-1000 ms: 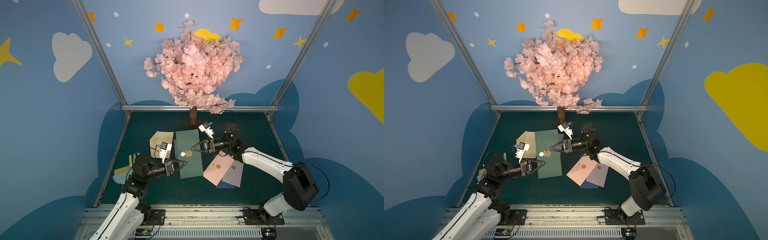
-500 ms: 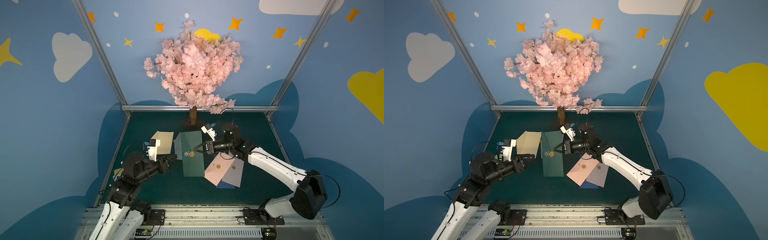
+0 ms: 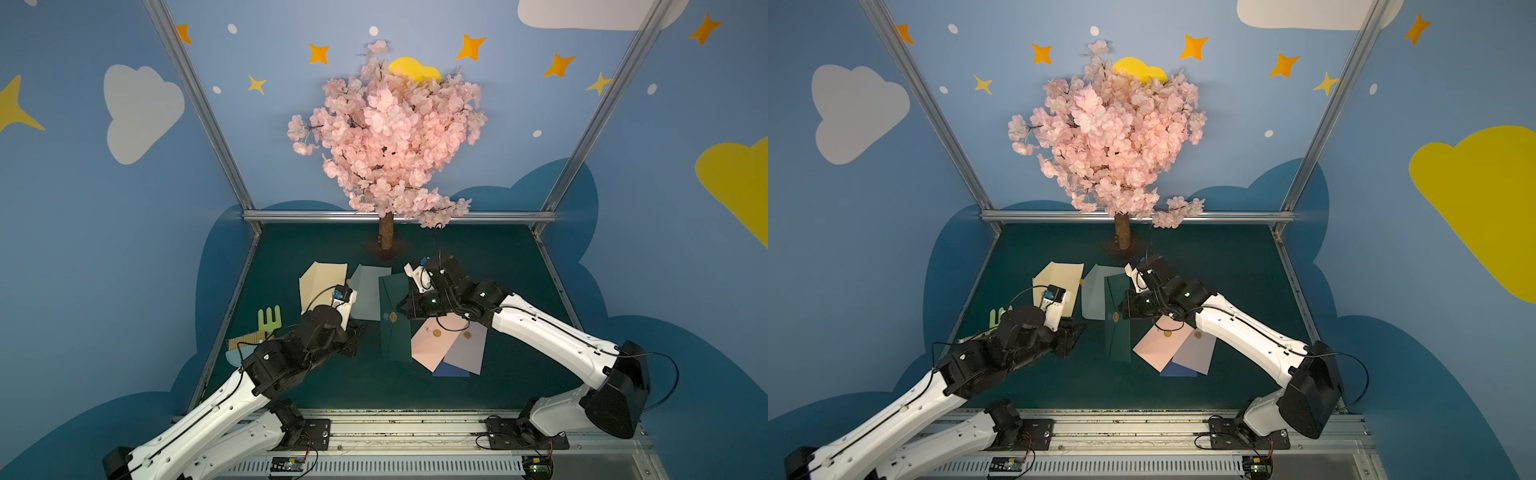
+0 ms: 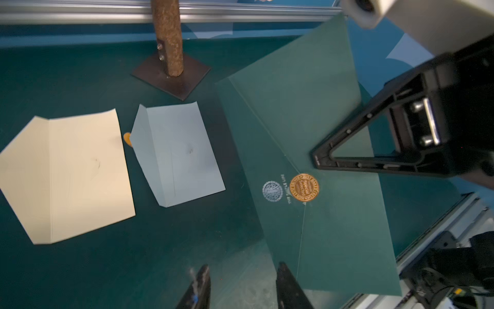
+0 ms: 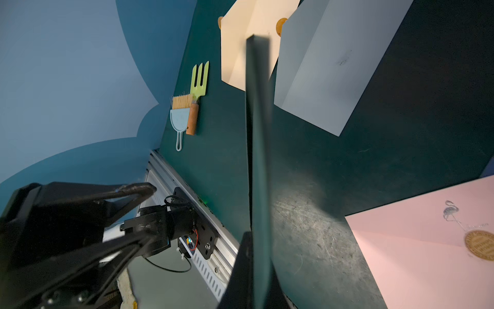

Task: Open the envelope
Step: Open the envelope flap on the envelope.

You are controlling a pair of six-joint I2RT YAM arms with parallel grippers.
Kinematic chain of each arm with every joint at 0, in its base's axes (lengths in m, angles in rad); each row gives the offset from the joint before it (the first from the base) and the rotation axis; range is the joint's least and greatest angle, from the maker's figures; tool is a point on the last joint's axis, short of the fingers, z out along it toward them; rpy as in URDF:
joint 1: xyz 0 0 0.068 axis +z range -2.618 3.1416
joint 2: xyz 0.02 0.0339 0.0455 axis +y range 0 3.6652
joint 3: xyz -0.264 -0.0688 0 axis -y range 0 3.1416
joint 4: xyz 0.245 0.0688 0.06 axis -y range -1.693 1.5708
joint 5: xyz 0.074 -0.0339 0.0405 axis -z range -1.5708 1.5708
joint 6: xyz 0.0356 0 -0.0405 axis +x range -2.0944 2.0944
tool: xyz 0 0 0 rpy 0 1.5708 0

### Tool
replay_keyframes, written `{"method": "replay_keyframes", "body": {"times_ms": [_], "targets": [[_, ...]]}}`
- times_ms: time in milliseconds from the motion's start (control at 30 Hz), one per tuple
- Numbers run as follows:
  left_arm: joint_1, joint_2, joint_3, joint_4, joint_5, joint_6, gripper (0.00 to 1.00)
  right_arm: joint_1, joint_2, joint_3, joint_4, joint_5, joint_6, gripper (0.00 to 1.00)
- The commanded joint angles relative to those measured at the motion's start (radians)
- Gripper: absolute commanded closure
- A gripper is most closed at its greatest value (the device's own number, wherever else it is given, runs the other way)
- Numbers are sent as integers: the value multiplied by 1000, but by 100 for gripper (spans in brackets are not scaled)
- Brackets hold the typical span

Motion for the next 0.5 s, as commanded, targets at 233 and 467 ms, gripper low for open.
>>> {"method": "replay_keyframes", "body": {"times_ms": [233,467], "targets": [[-171,97,9,53,-258,22,54,31,40,76,-50,66,33,100],[-262,184,19,101,-346,3,53,49,53,102,-60,86,42,100]]}}
